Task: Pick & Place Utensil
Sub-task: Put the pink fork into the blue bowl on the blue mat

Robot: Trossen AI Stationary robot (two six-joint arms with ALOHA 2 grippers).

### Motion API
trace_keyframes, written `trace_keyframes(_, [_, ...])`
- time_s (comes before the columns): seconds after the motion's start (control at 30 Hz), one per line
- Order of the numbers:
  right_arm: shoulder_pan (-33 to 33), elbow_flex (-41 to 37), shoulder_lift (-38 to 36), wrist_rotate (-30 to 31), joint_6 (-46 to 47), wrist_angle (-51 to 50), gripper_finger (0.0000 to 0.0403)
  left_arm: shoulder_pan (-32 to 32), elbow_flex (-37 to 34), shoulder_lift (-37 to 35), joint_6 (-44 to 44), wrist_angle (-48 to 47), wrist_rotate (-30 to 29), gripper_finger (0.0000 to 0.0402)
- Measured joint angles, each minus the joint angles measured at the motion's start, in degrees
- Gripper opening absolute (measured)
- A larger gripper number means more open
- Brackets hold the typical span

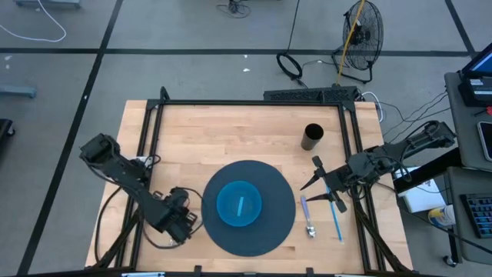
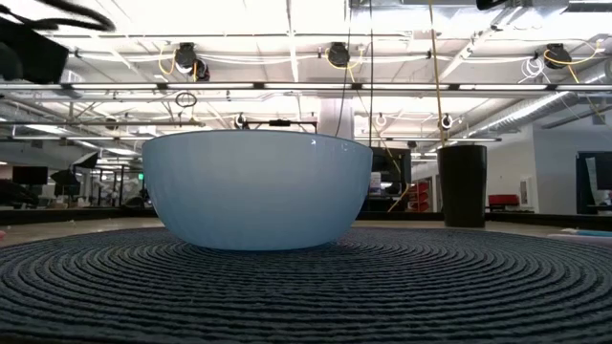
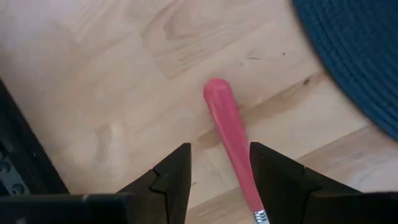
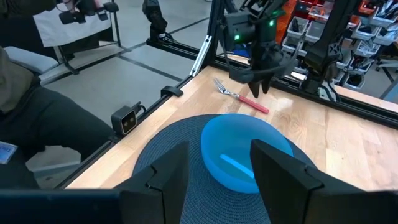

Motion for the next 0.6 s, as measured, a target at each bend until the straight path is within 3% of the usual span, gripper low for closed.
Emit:
trace_keyframes(0.17, [0.0,0.0,0.0,0.0,-0.26,0.0,0.0165,-1.88,-7.93,-8.63,-2.83,9.3,-4.58,0.017])
trace_keyframes(0.33, [0.0,0.0,0.0,0.0,-0.42,0.07,0.0164,-2.28,-16.18,-15.52,-4.76,18.76,-4.59,0.017])
trace_keyframes(0.6, [-0.02,0.0,0.0,0.09,-0.44,0.03,0.0165,-1.62,-17.93,-16.23,-6.13,20.07,-3.1,0.017])
